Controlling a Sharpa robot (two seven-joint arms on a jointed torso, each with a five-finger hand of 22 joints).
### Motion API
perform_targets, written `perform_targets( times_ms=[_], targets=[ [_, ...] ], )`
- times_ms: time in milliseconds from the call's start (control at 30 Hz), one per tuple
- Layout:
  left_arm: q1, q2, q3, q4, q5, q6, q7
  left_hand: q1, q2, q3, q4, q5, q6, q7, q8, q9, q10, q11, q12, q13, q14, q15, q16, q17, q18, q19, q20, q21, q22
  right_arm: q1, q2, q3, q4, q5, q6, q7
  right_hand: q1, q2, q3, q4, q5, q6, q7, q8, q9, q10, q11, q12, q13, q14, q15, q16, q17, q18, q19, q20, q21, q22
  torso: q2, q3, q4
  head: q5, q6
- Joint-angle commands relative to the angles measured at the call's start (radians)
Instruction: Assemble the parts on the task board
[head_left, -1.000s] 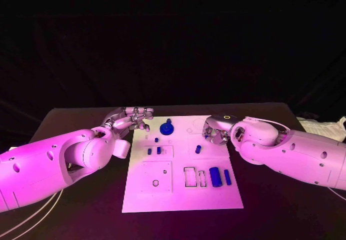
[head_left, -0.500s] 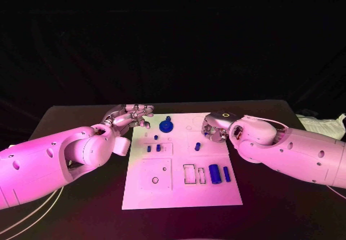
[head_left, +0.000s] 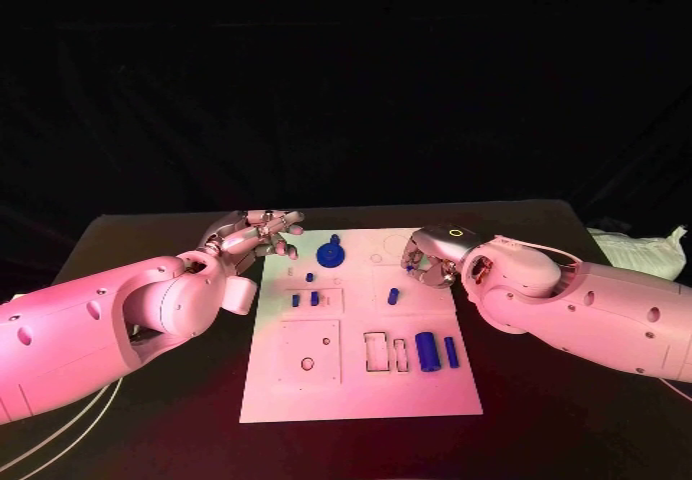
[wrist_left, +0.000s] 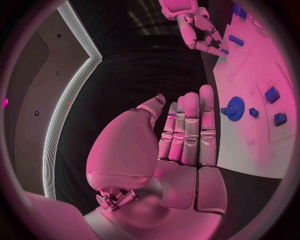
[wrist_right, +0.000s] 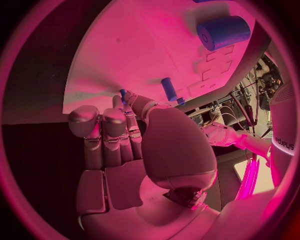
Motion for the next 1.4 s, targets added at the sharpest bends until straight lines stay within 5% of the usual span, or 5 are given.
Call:
perform_targets(
  times_ms=[33,467,900,1167,1400],
  targets=[
    [0.0,0.002,0.001,-0.001,0.005,0.022,0.009,-0.016,0.002,-0.016,0.008,0.006,-0.015,0.0,0.005,-0.003,-0.013,0.0,0.006,0.002,-0.007,0.004,0.002,-0.003,0.019,0.004,0.003,-0.01,-0.005,0.003,-0.007,0.002,0.016,0.042,-0.058,0.027,0.001,0.005,0.006,-0.001,0.004,0.007,0.002,-0.001,0.001,0.009,0.0,-0.006,-0.001,0.014,-0.007,0.001,0.001,-0.017,-0.004,-0.004,0.004,0.001,0.0,0.001,0.0008,-0.006,-0.001],
    [0.0,0.004,0.001,-0.005,0.005,0.005,0.007,-0.022,0.005,-0.04,0.022,0.007,-0.035,0.003,0.004,-0.007,-0.029,0.004,0.015,0.005,-0.008,0.007,0.005,-0.006,0.019,0.009,0.005,-0.019,-0.014,0.027,-0.05,0.009,0.08,0.131,-0.06,0.058,0.001,0.004,0.007,-0.003,0.005,0.007,0.003,-0.001,0.002,0.009,0.001,-0.008,-0.001,0.014,-0.007,0.006,0.006,-0.017,-0.004,-0.004,0.008,0.005,0.001,-0.0001,0.0003,-0.002,-0.002],
    [0.0,0.011,0.001,-0.01,0.016,0.018,0.018,-0.017,0.008,-0.051,0.025,0.007,-0.042,0.005,0.005,-0.009,-0.042,0.007,0.019,0.006,-0.01,0.009,0.006,-0.007,0.019,0.012,0.007,-0.024,-0.019,-0.001,-0.028,0.011,0.246,0.16,-0.187,0.127,0.001,0.003,0.009,-0.006,0.019,0.006,0.006,-0.003,0.004,0.01,0.002,-0.011,-0.001,0.014,-0.006,0.013,0.012,-0.018,-0.005,-0.003,0.015,0.014,0.0,-0.001,0.0016,0.022,-0.007],
    [0.0,0.017,0.0,-0.011,0.018,0.016,0.018,-0.016,0.009,-0.054,0.026,0.007,-0.042,0.006,0.007,-0.009,-0.045,0.007,0.02,0.006,-0.011,0.009,0.007,-0.008,0.019,0.012,0.007,-0.025,-0.02,-0.026,0.014,0.005,0.247,0.18,-0.108,0.155,-0.001,0.006,0.008,-0.004,0.019,0.005,0.007,-0.003,0.004,0.011,0.003,-0.013,-0.001,0.016,-0.005,0.022,0.021,-0.019,-0.003,-0.003,0.02,0.019,0.0,-0.0044,0.0015,0.038,-0.015],
    [0.0,0.021,0.0,-0.011,0.018,0.014,0.017,-0.014,0.011,-0.055,0.026,0.007,-0.043,0.006,0.008,-0.009,-0.047,0.007,0.022,0.006,-0.011,0.01,0.007,-0.008,0.019,0.013,0.007,-0.026,-0.021,-0.077,0.061,0.0,0.226,0.149,-0.05,0.143,-0.003,0.006,0.007,-0.003,0.019,0.003,0.007,-0.005,0.004,0.009,0.004,-0.015,-0.002,0.016,-0.004,0.025,0.024,-0.02,-0.003,-0.002,0.022,0.022,0.0,-0.0002,-0.001,0.068,-0.027]
  ],
)
